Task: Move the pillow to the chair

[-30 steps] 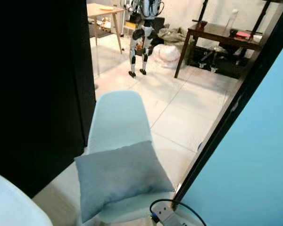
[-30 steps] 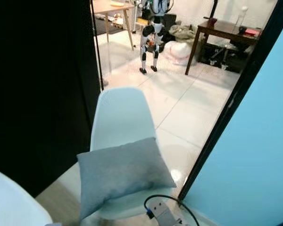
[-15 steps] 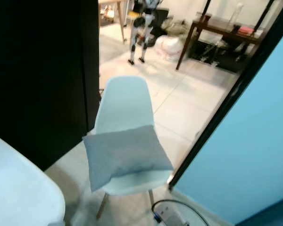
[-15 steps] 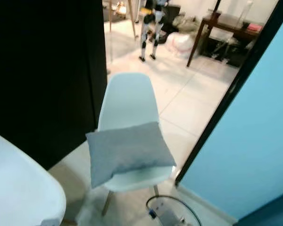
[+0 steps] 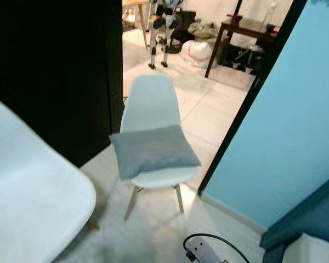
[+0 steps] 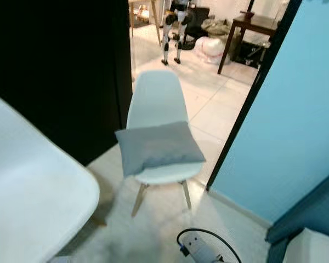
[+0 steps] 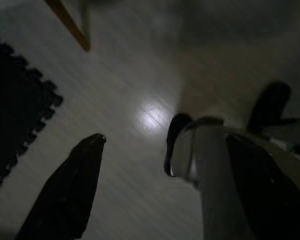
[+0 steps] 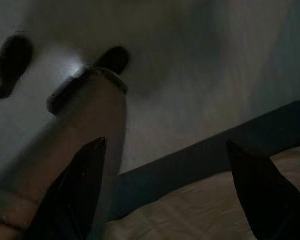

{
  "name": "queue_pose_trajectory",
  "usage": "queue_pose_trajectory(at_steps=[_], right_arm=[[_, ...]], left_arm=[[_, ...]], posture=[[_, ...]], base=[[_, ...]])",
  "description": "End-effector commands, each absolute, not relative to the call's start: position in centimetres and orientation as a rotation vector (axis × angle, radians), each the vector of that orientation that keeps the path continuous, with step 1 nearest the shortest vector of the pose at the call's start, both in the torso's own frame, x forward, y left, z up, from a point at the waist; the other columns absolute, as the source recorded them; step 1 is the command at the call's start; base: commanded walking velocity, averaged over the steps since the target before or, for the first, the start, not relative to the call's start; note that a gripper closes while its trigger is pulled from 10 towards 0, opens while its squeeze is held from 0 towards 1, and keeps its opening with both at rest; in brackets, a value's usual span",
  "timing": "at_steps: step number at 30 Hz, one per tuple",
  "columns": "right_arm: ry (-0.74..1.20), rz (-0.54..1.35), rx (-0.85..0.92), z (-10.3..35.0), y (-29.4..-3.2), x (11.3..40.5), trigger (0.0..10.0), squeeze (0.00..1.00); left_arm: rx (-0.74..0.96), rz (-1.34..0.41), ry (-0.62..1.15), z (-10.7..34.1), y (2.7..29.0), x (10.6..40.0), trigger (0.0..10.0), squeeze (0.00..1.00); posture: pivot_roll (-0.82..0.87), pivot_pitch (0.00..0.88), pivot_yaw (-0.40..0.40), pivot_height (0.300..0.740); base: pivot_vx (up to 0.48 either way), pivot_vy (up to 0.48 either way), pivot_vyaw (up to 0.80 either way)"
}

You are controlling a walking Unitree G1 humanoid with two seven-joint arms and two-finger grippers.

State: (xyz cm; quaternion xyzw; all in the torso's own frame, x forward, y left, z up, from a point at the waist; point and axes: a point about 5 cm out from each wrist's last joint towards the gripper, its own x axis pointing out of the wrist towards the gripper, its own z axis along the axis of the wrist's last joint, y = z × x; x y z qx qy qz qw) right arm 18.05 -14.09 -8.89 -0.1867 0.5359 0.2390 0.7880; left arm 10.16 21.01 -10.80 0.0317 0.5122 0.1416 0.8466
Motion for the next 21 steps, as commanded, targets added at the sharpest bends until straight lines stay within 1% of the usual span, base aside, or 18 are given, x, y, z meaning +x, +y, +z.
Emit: queue_pose_trajectory(at_steps=[1,3,15,21], right_arm=[[1.150,0.516,-0.402,-8.90,-14.27,18.03,10.0,0.00],[1.149,0.527,-0.412,-8.84,-14.21,18.14,10.0,0.00],[1.176,0.535,-0.418,-8.96,-14.24,17.87,10.0,0.00],[1.203,0.507,-0.471,-9.16,-15.05,17.46,10.0,0.00]], left_arm=[[0.041,0.265,1.117,-11.21,19.90,9.40,10.0,0.00],[0.029,0.276,1.114,-11.21,19.90,9.41,10.0,0.00],[0.020,0.275,1.124,-11.31,19.73,9.09,10.0,0.00],[0.019,0.268,1.138,-11.42,19.58,8.71,10.0,0.00]], posture=[[0.19,0.000,-0.146,0.730],[0.20,0.000,-0.147,0.730],[0.19,0.000,-0.145,0.730],[0.19,0.011,-0.140,0.730]], base=[[-0.292,0.000,0.00],[0.000,0.000,-0.24],[0.000,0.000,-0.76],[0.000,0.000,-0.76]])
